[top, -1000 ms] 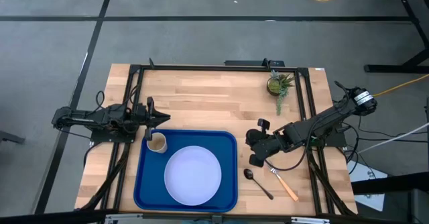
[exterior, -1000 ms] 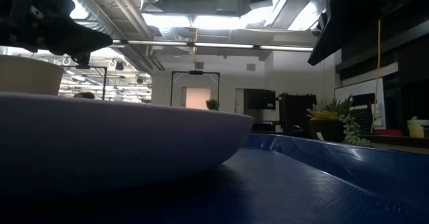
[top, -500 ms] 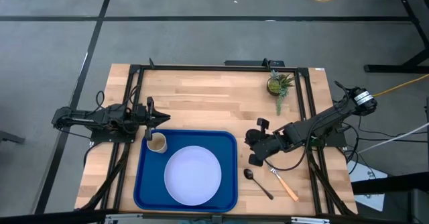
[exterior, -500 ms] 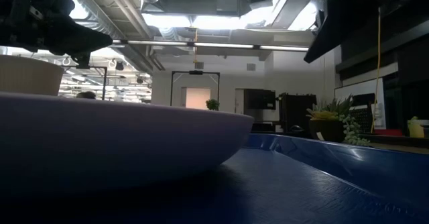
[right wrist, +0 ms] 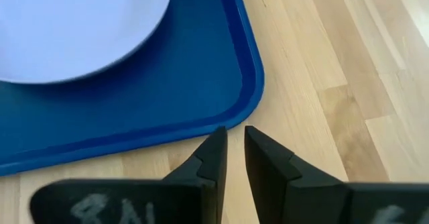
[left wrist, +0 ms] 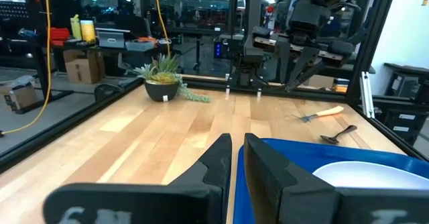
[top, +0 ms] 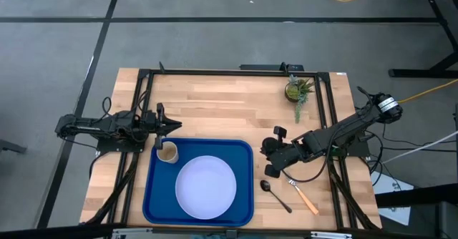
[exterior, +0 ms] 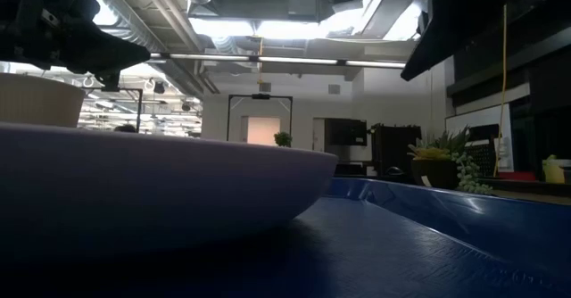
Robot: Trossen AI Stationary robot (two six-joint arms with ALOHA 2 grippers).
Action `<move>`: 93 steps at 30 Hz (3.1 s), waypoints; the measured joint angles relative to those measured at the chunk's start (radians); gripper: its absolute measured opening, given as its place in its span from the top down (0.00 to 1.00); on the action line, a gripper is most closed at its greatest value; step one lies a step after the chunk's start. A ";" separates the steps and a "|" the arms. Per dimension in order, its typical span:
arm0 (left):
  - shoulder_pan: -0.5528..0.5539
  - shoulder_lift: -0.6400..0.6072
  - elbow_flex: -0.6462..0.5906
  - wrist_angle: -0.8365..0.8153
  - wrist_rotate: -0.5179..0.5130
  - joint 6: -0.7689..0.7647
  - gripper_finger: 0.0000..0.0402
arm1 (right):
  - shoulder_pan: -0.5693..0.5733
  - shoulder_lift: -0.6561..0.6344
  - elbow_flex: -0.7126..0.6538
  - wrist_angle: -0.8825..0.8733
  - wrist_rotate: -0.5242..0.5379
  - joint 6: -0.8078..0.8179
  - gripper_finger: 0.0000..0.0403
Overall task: Pick and place plate/cup/fork/spoon on tray
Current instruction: Put the purple plate on the blue serving tray, then put the orange fork to the right of the purple plate on the blue serving tray
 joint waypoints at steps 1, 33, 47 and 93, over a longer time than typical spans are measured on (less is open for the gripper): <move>0.000 0.000 0.000 0.000 0.000 0.000 0.92 | 0.000 0.000 0.000 0.007 0.000 0.000 0.86; 0.000 0.000 0.000 -0.001 0.000 0.000 0.92 | -0.097 0.398 0.338 0.006 -0.616 -0.303 0.86; 0.000 0.000 0.000 -0.001 0.000 0.000 0.92 | -0.097 0.557 0.432 -0.058 -0.632 -0.316 0.86; 0.000 0.000 0.000 -0.001 0.000 0.000 0.92 | -0.114 0.609 0.728 -0.682 -0.449 -0.213 0.86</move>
